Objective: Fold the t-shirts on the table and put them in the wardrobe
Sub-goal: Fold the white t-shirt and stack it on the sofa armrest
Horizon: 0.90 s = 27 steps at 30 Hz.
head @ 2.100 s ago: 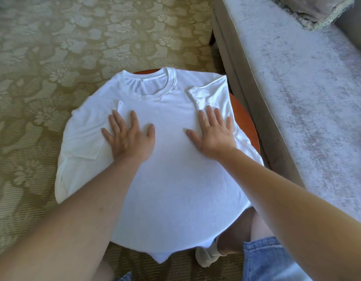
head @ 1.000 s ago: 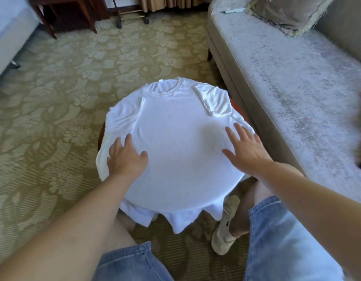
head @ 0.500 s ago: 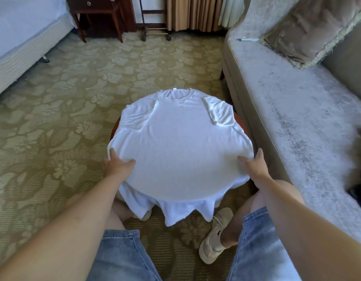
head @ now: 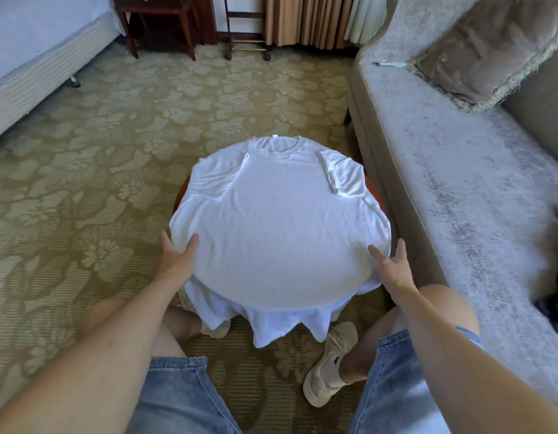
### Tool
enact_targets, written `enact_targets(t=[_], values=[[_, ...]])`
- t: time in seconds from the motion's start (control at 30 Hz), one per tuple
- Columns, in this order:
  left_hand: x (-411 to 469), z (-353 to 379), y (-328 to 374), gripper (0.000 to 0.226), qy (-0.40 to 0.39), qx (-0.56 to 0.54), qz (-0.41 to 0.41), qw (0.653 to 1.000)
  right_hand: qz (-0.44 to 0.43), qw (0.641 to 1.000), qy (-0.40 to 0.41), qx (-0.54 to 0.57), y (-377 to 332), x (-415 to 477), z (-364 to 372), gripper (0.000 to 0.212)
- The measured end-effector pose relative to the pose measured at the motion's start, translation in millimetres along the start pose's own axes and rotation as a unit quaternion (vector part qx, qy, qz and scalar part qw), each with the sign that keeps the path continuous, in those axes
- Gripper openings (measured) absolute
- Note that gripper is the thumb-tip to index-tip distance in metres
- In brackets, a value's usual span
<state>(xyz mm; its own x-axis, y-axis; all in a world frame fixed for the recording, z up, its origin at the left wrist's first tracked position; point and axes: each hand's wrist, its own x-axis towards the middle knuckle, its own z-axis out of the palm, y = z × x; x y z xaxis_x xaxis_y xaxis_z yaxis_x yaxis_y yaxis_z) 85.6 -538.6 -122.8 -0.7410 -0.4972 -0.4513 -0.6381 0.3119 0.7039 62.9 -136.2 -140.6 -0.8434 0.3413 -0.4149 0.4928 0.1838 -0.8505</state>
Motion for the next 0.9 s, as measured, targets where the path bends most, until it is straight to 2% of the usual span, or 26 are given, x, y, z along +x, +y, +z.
enact_targets(t=[0.1,0.2,0.3,0.43,0.63,0.73,0.83,0.9], values=[[-5,-3,1,0.072,-0.009,-0.008,0.005,1.000,-0.020,0.999,0.006,-0.037,0,-10,0,0.082],[-14,-11,0,0.083,-0.018,0.033,0.015,0.999,-0.036,0.995,0.042,-0.079,2,-17,-1,0.073],[-25,-20,-1,0.089,-0.023,0.086,0.067,0.994,-0.059,0.992,0.058,-0.091,0,-25,-6,0.073],[-25,-30,18,0.084,-0.025,0.004,0.115,0.993,-0.122,0.987,0.069,-0.073,-22,-29,-5,0.059],[-5,-33,80,0.039,-0.131,-0.015,0.129,0.983,-0.185,0.980,0.058,-0.045,-90,-10,16,0.046],[14,-31,114,0.029,-0.107,-0.090,0.135,0.981,-0.191,0.980,0.048,-0.011,-126,6,25,0.046],[43,-27,140,0.041,-0.031,-0.120,0.150,0.981,-0.188,0.982,0.019,0.010,-157,33,30,0.047],[58,-21,143,0.064,-0.022,-0.076,0.160,0.984,-0.160,0.984,-0.079,-0.014,-167,50,30,0.055]])
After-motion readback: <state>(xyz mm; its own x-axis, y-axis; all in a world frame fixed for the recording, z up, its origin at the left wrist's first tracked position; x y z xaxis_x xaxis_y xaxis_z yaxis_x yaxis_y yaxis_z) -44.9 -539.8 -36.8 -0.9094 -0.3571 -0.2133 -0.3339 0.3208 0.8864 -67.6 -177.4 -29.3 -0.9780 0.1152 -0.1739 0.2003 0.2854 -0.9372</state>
